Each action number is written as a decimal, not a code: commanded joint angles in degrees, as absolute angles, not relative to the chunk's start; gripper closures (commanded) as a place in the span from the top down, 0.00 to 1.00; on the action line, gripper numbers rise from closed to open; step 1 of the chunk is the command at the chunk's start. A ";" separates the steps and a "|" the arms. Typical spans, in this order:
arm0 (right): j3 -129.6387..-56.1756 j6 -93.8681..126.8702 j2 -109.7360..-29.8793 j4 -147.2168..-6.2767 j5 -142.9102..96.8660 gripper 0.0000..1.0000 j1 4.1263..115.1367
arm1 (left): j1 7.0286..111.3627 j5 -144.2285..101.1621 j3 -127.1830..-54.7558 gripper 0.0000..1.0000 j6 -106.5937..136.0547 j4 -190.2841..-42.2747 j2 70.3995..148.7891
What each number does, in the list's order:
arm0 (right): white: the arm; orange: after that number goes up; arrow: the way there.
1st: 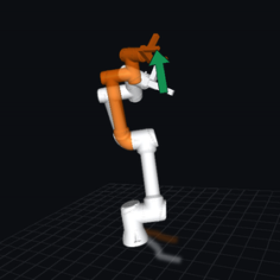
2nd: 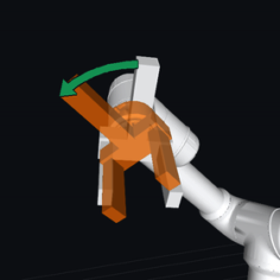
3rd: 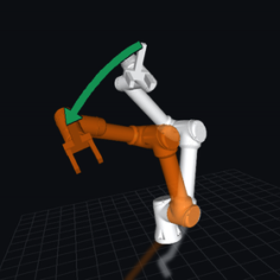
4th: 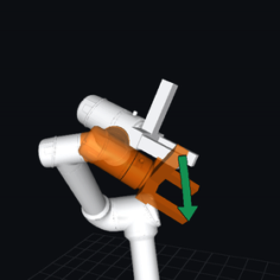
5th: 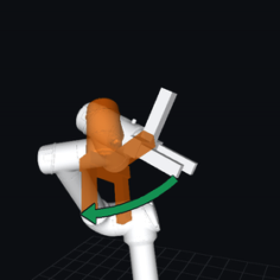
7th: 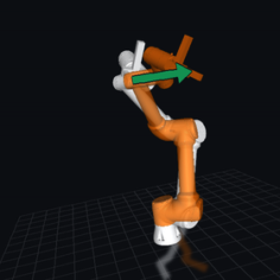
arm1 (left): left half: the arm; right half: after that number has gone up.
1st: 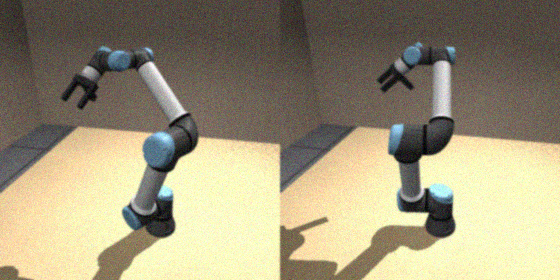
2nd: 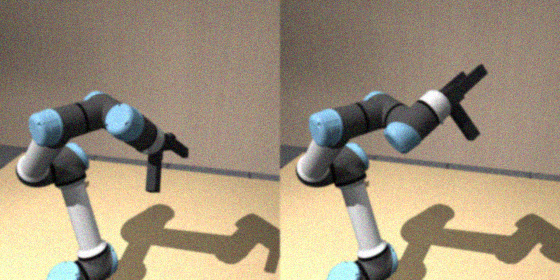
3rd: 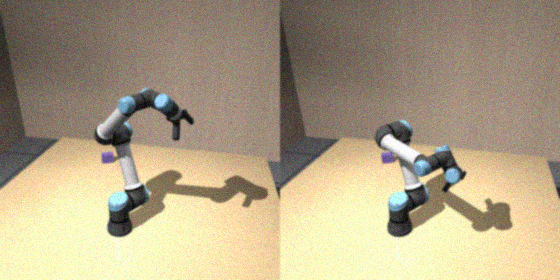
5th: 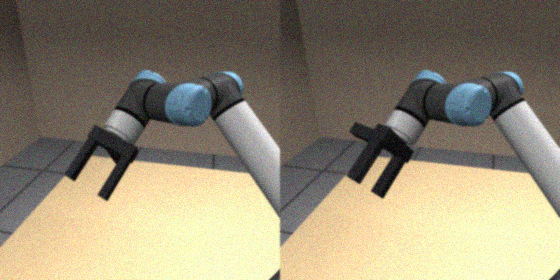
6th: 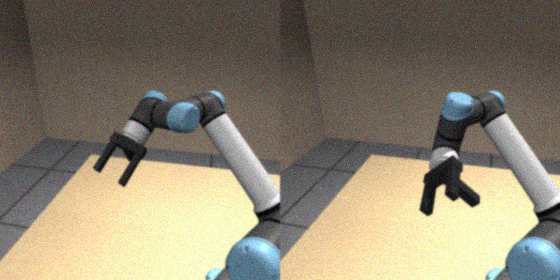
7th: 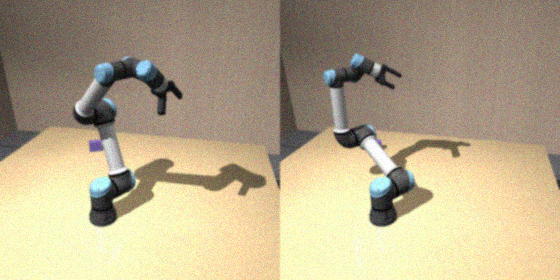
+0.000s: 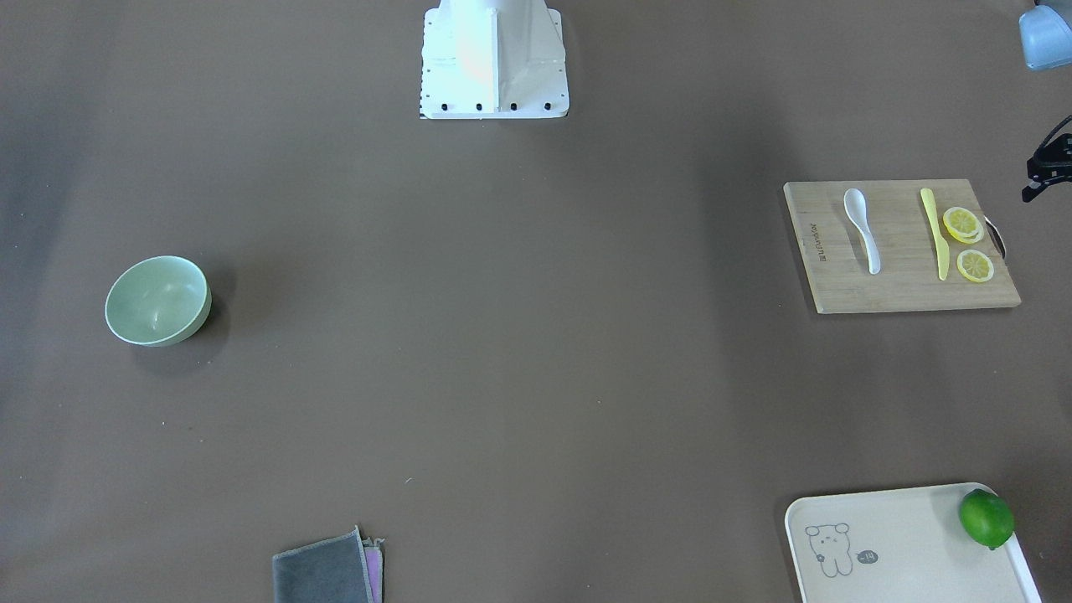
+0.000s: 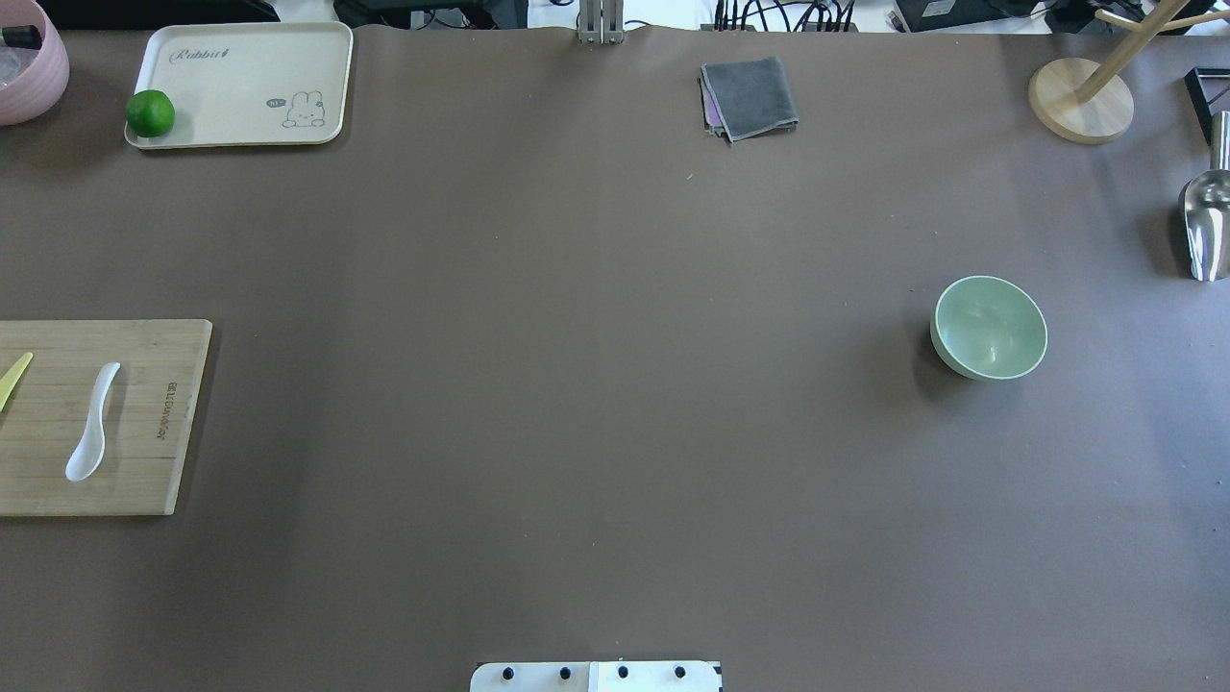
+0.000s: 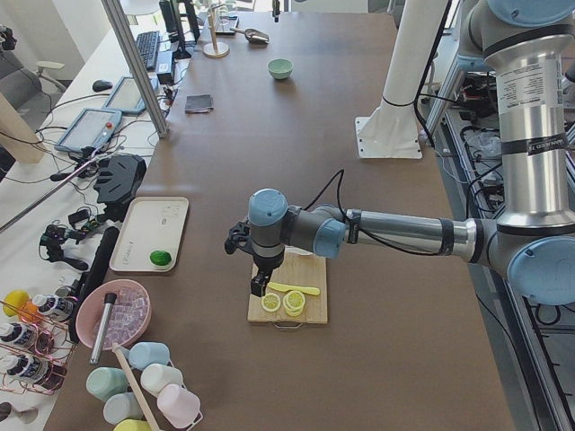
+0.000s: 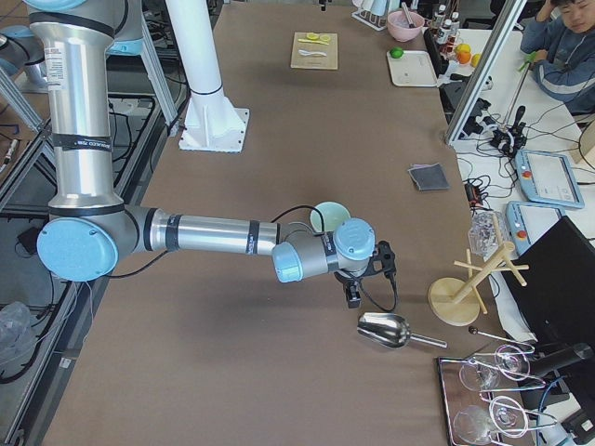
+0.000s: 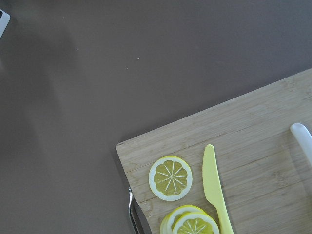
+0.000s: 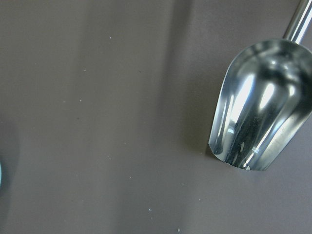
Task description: Place spoon in bowl
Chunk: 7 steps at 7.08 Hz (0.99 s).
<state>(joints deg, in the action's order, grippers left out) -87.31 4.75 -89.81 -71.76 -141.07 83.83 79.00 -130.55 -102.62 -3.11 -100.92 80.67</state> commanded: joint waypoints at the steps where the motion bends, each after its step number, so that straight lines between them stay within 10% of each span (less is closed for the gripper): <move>1: -91.39 4.83 -91.74 -73.82 -140.98 1.00 83.93 | 79.10 -130.69 -102.56 0.98 -3.08 -102.12 80.16; 7: -92.55 4.83 -93.08 -73.92 -137.99 1.00 83.32 | 79.54 -130.52 -102.48 0.98 4.22 -102.13 80.24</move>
<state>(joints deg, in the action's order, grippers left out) -92.31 4.83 -92.79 -73.93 -138.50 83.41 79.62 -130.50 -102.11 3.05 -102.11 80.18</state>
